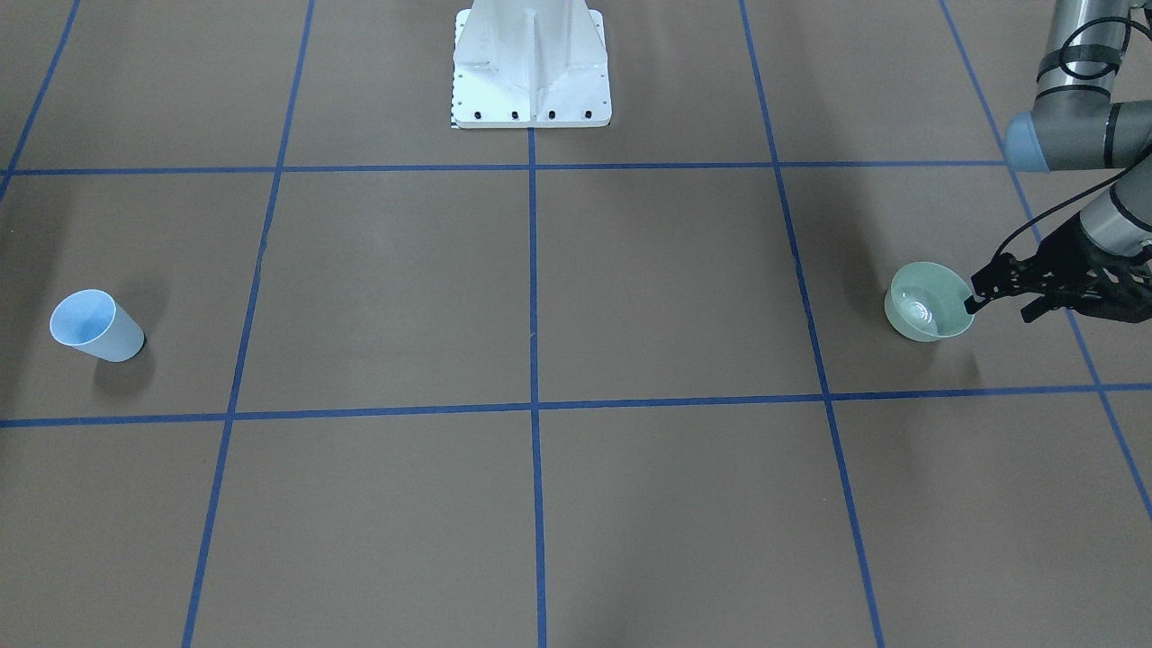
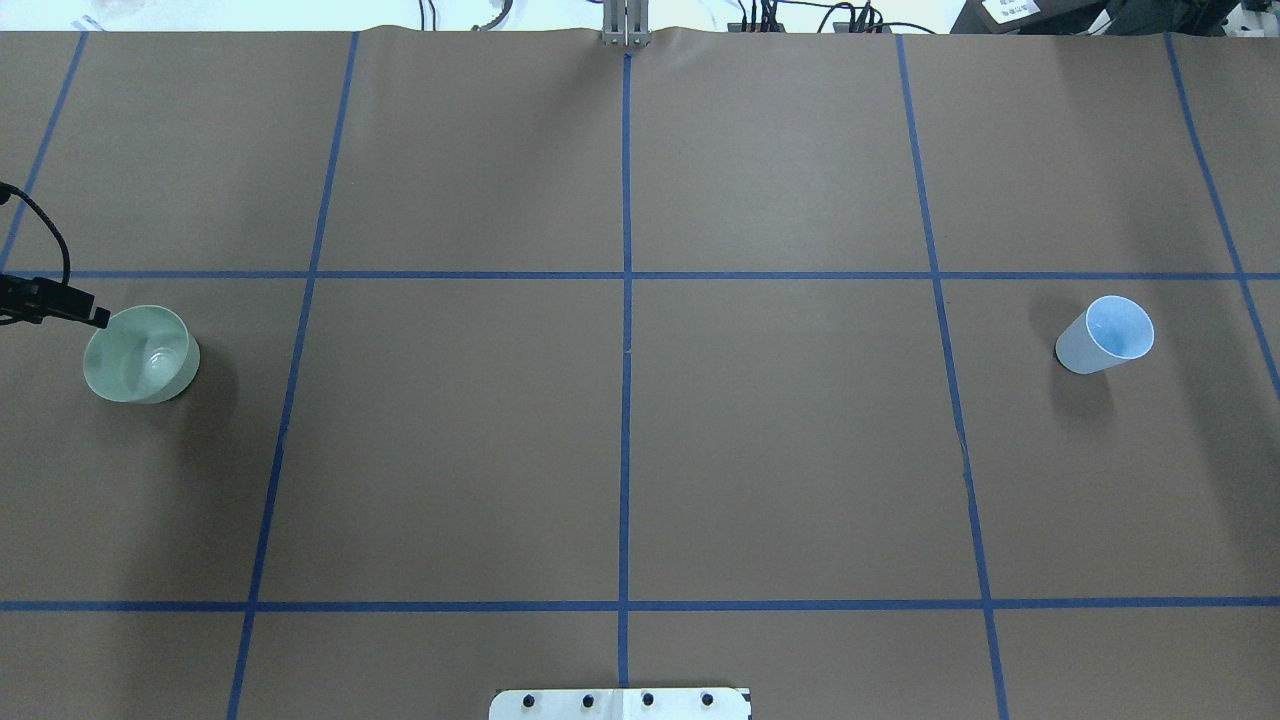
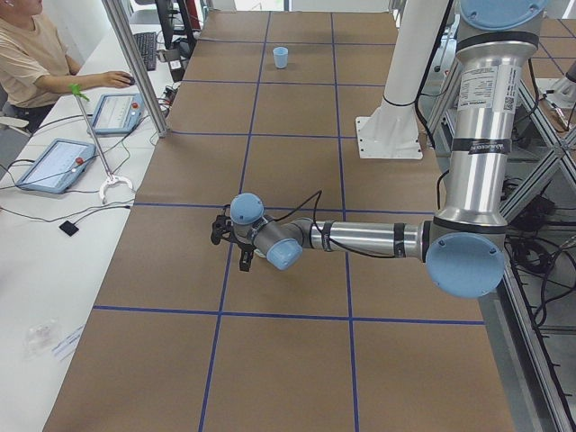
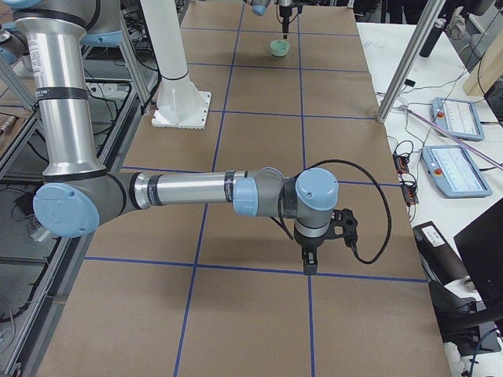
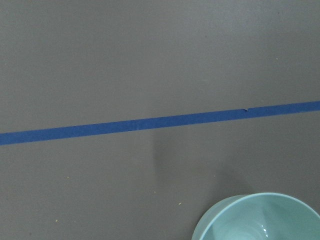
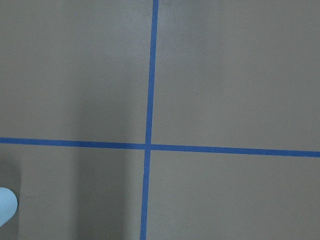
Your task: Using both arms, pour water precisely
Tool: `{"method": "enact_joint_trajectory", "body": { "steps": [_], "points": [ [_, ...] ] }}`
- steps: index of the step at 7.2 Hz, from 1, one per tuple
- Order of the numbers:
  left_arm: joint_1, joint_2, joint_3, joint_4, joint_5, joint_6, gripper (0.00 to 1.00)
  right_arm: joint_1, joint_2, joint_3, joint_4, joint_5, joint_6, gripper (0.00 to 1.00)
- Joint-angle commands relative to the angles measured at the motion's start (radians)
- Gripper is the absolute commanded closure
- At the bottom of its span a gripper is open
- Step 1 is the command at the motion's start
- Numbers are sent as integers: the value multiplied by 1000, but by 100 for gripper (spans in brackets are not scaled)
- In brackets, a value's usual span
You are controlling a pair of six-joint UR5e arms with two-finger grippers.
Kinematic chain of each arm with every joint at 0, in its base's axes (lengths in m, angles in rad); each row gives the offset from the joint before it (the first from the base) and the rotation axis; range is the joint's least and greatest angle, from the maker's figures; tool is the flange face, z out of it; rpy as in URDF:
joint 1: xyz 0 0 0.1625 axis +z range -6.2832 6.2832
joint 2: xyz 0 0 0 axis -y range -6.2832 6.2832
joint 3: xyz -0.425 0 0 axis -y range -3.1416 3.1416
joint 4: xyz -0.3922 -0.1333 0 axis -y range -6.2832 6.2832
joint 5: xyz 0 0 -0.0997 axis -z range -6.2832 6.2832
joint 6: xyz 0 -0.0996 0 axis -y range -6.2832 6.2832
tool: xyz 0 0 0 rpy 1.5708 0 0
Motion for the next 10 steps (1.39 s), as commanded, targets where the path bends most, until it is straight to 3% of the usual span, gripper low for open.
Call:
{"method": "enact_joint_trajectory", "body": {
  "steps": [1, 3, 4, 5, 6, 10],
  "points": [
    [18, 1, 0, -4, 5, -5, 28, -1, 0, 1, 0, 0, 0, 0],
    [39, 1, 2, -3, 7, -5, 28, -1, 0, -1, 0, 0, 0, 0],
    [50, 1, 2, -3, 21, -5, 34, -1, 0, -1, 0, 0, 0, 0],
    [53, 1, 2, -3, 21, -5, 62, 2, 0, -1, 0, 0, 0, 0],
    [53, 1, -1, -4, 21, -5, 100, -1, 0, 1, 0, 0, 0, 0],
    [50, -2, -105, 6, 21, -12, 100, 2, 0, 1, 0, 0, 0, 0]
  ]
}}
